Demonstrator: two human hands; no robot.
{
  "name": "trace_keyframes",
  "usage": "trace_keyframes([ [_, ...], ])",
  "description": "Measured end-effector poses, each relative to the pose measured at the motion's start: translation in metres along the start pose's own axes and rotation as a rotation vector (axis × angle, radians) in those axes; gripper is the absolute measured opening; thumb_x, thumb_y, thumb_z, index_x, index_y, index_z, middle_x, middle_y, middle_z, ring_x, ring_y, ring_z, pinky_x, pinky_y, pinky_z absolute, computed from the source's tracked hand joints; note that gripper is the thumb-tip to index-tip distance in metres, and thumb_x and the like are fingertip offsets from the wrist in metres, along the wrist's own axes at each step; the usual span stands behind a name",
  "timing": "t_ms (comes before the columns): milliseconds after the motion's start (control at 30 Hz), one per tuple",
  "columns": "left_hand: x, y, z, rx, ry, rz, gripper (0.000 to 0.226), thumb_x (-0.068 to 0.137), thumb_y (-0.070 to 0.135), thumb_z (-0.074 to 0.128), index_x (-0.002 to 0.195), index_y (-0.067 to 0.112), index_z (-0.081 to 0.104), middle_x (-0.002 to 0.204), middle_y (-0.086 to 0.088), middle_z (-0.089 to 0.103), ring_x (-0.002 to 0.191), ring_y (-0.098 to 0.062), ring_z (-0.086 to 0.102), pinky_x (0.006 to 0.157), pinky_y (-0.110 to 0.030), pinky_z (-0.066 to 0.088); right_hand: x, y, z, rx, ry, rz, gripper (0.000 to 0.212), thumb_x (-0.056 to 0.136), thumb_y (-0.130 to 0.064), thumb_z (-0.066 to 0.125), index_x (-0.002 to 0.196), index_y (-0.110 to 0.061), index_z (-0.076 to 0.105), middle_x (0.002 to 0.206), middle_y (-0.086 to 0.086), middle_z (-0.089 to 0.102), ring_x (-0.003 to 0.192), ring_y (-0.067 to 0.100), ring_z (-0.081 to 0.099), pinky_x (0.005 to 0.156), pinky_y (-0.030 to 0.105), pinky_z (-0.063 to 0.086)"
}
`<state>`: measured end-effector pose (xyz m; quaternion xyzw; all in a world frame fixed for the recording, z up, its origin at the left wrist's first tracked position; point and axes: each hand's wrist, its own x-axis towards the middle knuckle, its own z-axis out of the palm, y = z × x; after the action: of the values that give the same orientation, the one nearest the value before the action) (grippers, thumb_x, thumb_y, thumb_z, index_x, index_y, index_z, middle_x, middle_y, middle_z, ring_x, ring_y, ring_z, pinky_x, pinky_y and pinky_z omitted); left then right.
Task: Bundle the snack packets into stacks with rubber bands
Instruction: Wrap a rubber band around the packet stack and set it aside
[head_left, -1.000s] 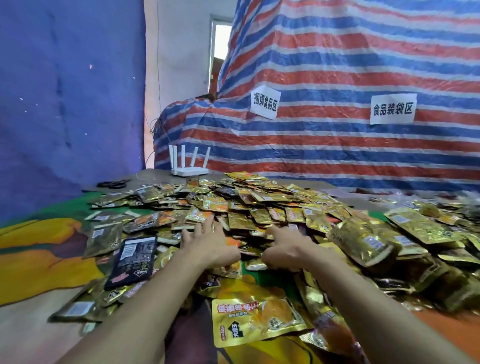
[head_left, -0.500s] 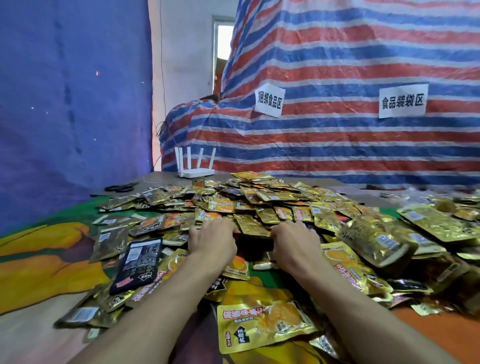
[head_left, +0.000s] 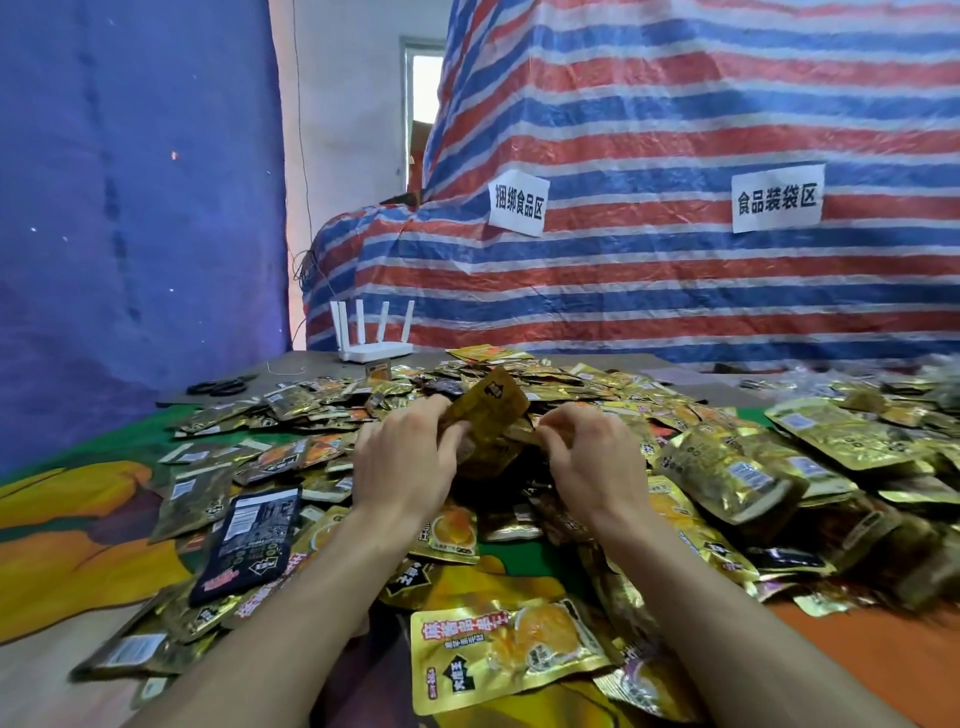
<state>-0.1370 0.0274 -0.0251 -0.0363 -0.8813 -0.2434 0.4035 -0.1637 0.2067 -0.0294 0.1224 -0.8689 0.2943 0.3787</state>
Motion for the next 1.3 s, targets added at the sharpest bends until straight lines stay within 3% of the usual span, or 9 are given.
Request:
trace_keyframes([
  [167,-0.002,0.005,-0.005,-0.114,0.110,0.059,0.016,0.099,0.037,0.058,0.106,0.025,0.066,0.084,0.009,0.068,0.077,-0.020,0.061,0.083,-0.041,0.047,0.003,0.001,-0.012,0.372,0.117,0.085,0.007,0.094,-0.015,0.070,0.100,-0.015,0.074,0.098,0.001,0.072,0.091,0.014,0.067,0.087,0.034,0.058],
  [333,-0.002,0.008,-0.006,-0.257,0.135,0.055,0.019,0.102,0.034,0.051,0.105,0.016,0.057,0.074,0.001,0.064,0.064,-0.026,0.061,0.066,-0.048,0.053,0.005,0.000,-0.024,0.710,0.246,0.181,0.015,0.090,-0.012,0.073,0.094,-0.025,0.069,0.094,-0.008,0.070,0.090,0.008,0.069,0.085,0.037,0.061],
  [467,-0.001,0.009,-0.005,-0.366,0.132,0.041,0.011,0.102,0.023,0.052,0.108,0.013,0.055,0.072,0.004,0.062,0.057,-0.015,0.062,0.049,-0.039,0.051,0.004,0.003,-0.021,0.767,0.178,0.284,0.027,0.086,-0.010,0.076,0.111,-0.018,0.069,0.103,-0.005,0.068,0.097,0.011,0.067,0.088,0.045,0.060],
  [567,-0.001,0.006,-0.002,-0.305,-0.022,-0.019,0.025,0.096,0.010,0.061,0.119,0.019,0.054,0.085,0.006,0.062,0.071,-0.010,0.064,0.062,-0.035,0.058,0.003,0.007,-0.017,0.754,0.060,0.327,0.050,0.085,-0.010,0.078,0.130,-0.015,0.060,0.102,-0.002,0.066,0.098,0.015,0.067,0.085,0.044,0.061],
  [733,-0.001,-0.002,0.002,0.029,-0.411,-0.171,0.049,0.083,0.000,0.062,0.124,0.025,0.054,0.114,0.003,0.057,0.098,-0.020,0.059,0.080,-0.041,0.056,0.000,0.005,-0.014,0.674,-0.081,0.159,0.029,0.087,-0.018,0.077,0.114,-0.017,0.069,0.102,-0.008,0.069,0.089,0.000,0.068,0.072,0.015,0.057],
  [867,0.004,-0.007,0.001,0.170,-0.555,-0.195,0.035,0.078,0.022,0.069,0.112,0.021,0.061,0.107,0.001,0.063,0.099,-0.021,0.060,0.085,-0.043,0.054,-0.004,0.006,-0.012,0.669,-0.358,0.076,0.054,0.080,-0.006,0.082,0.124,-0.022,0.054,0.113,-0.004,0.065,0.094,0.007,0.069,0.075,0.021,0.059],
  [967,0.004,-0.007,0.002,0.125,-0.621,-0.199,0.022,0.080,0.020,0.061,0.102,0.017,0.060,0.099,-0.004,0.062,0.091,-0.024,0.061,0.082,-0.046,0.055,-0.004,0.009,-0.012,0.784,-0.503,0.100,0.079,0.076,0.013,0.076,0.137,-0.020,0.039,0.118,0.007,0.061,0.098,0.013,0.071,0.075,0.025,0.059],
  [1167,0.004,-0.013,0.007,-0.019,-0.351,-0.268,0.025,0.099,0.025,0.052,0.120,0.017,0.041,0.099,0.001,0.056,0.089,-0.022,0.057,0.075,-0.039,0.048,0.001,0.014,-0.013,0.810,-0.326,0.298,0.061,0.077,0.018,0.070,0.119,-0.019,0.048,0.111,0.009,0.066,0.094,0.016,0.072,0.060,0.021,0.057],
  [1300,0.005,-0.010,0.006,-0.294,-0.119,-0.306,0.025,0.099,0.029,0.057,0.118,0.018,0.043,0.095,-0.001,0.060,0.081,-0.022,0.060,0.066,-0.040,0.050,0.007,0.020,-0.016,0.830,-0.094,0.436,0.057,0.082,0.010,0.069,0.126,-0.017,0.044,0.113,0.007,0.062,0.100,0.020,0.065,0.058,0.027,0.055],
])
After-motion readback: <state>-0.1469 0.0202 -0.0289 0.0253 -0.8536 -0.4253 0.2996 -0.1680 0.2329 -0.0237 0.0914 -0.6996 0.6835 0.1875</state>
